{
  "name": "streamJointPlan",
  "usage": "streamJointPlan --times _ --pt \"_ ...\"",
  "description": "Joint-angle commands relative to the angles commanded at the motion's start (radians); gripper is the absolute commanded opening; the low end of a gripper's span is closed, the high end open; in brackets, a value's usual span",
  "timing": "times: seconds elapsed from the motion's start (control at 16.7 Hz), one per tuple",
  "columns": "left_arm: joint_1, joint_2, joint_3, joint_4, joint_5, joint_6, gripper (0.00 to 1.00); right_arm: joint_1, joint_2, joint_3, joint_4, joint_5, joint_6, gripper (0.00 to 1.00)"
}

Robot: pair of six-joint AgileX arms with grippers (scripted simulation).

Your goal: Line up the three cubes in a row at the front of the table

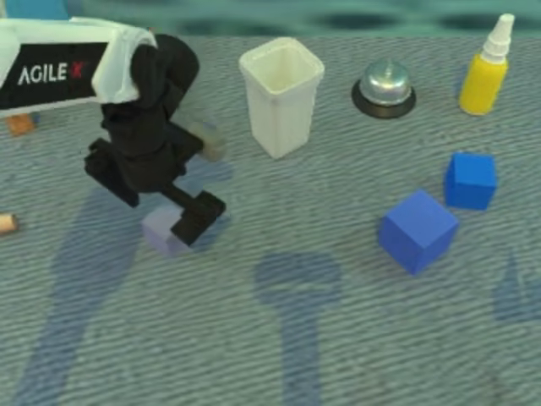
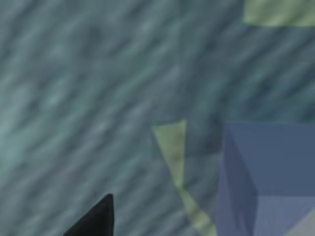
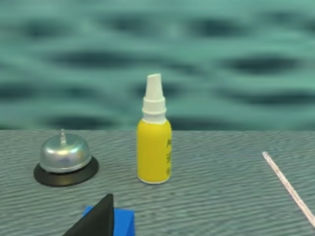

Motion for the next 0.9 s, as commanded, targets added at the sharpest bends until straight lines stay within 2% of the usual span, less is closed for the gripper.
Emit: streamJointPlan --times 0.18,0.42,0.9 --pt "-0.001 0.04 -0.055 0.091 0.0 0.001 1.0 0.0 0.0 0.0 0.0 0.0 0.0 1.0" --pt "-0.001 0.046 -0.062 0.101 0.0 0.001 1.0 0.0 0.0 0.0 0.0 0.0 0.0 1.0" --pt "-0.001 0.046 -0.062 0.101 0.0 0.001 0.4 0.0 0.0 0.0 0.0 0.0 0.0 1.0"
